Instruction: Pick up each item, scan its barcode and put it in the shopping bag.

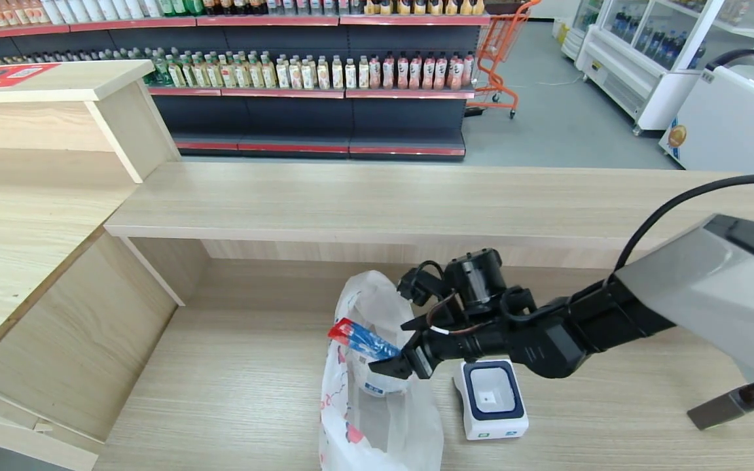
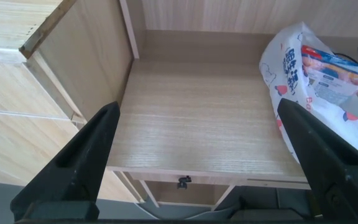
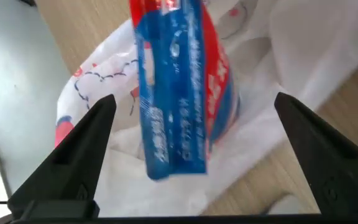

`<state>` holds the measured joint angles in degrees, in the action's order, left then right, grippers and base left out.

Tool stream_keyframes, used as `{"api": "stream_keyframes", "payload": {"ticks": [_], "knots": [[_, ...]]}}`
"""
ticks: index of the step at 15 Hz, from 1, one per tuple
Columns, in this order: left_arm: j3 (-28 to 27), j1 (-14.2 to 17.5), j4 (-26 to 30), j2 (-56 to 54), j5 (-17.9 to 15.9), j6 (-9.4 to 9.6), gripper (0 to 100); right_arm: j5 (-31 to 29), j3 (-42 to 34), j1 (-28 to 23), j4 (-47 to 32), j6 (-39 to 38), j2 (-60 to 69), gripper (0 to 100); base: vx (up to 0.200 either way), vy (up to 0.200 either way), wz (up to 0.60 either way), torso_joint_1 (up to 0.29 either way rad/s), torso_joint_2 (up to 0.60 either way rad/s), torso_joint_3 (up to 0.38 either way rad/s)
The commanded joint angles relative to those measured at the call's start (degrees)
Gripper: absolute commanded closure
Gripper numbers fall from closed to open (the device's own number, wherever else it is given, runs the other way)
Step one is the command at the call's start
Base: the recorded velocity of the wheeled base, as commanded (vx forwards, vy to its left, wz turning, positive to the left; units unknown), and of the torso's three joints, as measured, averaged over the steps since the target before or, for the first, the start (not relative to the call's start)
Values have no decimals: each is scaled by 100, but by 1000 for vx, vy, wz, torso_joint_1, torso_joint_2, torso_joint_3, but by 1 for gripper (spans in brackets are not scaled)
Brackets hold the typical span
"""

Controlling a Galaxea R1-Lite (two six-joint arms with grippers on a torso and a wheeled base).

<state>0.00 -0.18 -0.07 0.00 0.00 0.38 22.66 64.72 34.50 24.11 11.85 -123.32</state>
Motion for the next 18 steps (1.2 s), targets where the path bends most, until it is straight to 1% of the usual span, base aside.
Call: {"api": "stream_keyframes", "payload": {"ticks": [1, 3, 4, 6, 7, 9, 10, 12, 14, 18], "knots": [[0, 1, -1, 9, 0, 6, 0, -166, -1102, -866, -29, 10, 1293, 0, 0, 0, 0, 0, 0, 0], [0, 1, -1, 9, 0, -3, 0, -341, -1963, -1639, -56, 46, 1996, 0, 0, 0, 0, 0, 0, 0], [0, 1, -1, 9, 0, -3, 0, -605, -2341, -2000, -214, 54, 2374, 0, 0, 0, 0, 0, 0, 0], [0, 1, -1, 9, 0, -3, 0, -1053, -2921, -2597, -574, 292, 3016, 0, 0, 0, 0, 0, 0, 0], [0, 1, -1, 9, 0, -3, 0, -1229, -3246, -2782, -574, 344, 3394, 0, 0, 0, 0, 0, 0, 0], [0, 1, -1, 9, 0, 6, 0, -1370, -3633, -2843, -566, 344, 3991, 0, 0, 0, 0, 0, 0, 0], [0, 1, -1, 9, 0, 6, 0, -1370, -3941, -2843, -566, 318, 4624, 0, 0, 0, 0, 0, 0, 0], [0, 1, -1, 9, 0, 6, 0, -1317, -4099, -2843, -566, 213, 5116, 0, 0, 0, 0, 0, 0, 0], [0, 1, -1, 9, 0, 6, 0, -1097, -4327, -2843, -574, -464, 5714, 0, 0, 0, 0, 0, 0, 0], [0, 1, -1, 9, 0, -3, 0, -1080, -4916, -2843, -610, -877, 6689, 0, 0, 0, 0, 0, 0, 0]]}}
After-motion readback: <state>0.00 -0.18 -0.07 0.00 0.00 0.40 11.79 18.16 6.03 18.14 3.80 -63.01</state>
